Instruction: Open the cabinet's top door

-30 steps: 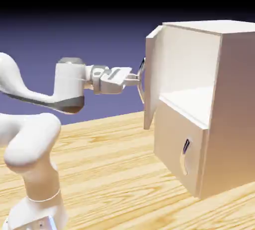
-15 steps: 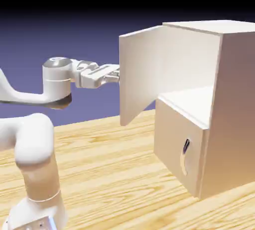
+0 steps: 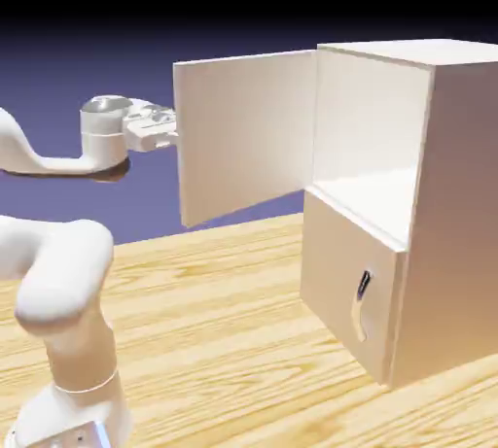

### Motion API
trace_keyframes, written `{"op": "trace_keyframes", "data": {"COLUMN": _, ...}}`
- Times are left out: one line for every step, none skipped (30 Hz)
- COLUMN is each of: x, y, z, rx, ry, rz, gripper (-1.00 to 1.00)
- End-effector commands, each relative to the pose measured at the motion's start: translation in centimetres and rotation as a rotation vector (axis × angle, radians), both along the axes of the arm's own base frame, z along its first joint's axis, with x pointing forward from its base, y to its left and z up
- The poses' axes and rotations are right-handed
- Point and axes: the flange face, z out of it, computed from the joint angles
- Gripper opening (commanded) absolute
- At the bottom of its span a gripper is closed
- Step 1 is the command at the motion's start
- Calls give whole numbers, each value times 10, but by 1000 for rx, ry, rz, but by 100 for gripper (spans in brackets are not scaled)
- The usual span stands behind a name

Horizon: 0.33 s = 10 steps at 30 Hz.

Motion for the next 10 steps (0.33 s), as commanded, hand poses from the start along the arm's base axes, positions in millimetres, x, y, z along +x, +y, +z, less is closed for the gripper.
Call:
{"op": "trace_keyframes", "data": {"x": 2, "y": 8, "z": -1, "rx": -1, "ry": 2, "rz": -27, "gripper": -100}}
{"op": "trace_keyframes", "data": {"x": 4, "y": 15, "z": -1, "rx": -1, "ry": 2, "rz": -51, "gripper": -100}}
{"op": "trace_keyframes", "data": {"x": 6, "y": 23, "z": -1, "rx": -1, "ry": 2, "rz": -75, "gripper": -100}}
{"op": "trace_keyframes", "data": {"x": 8, "y": 30, "z": -1, "rx": -1, "ry": 2, "rz": -99, "gripper": -100}}
{"op": "trace_keyframes", "data": {"x": 10, "y": 37, "z": -1, "rx": -1, "ry": 2, "rz": -123, "gripper": -100}}
{"op": "trace_keyframes", "data": {"x": 13, "y": 44, "z": -1, "rx": -1, "ry": 2, "rz": -146, "gripper": -100}}
{"op": "trace_keyframes", "data": {"x": 16, "y": 51, "z": -1, "rx": -1, "ry": 2, "rz": -169, "gripper": -100}}
{"op": "trace_keyframes", "data": {"x": 18, "y": 57, "z": -1, "rx": -1, "ry": 2, "rz": -191, "gripper": -100}}
{"op": "trace_keyframes", "data": {"x": 20, "y": 60, "z": -1, "rx": 0, "ry": 2, "rz": -201, "gripper": -100}}
{"op": "trace_keyframes", "data": {"x": 20, "y": 60, "z": -1, "rx": 0, "ry": 2, "rz": -201, "gripper": 100}}
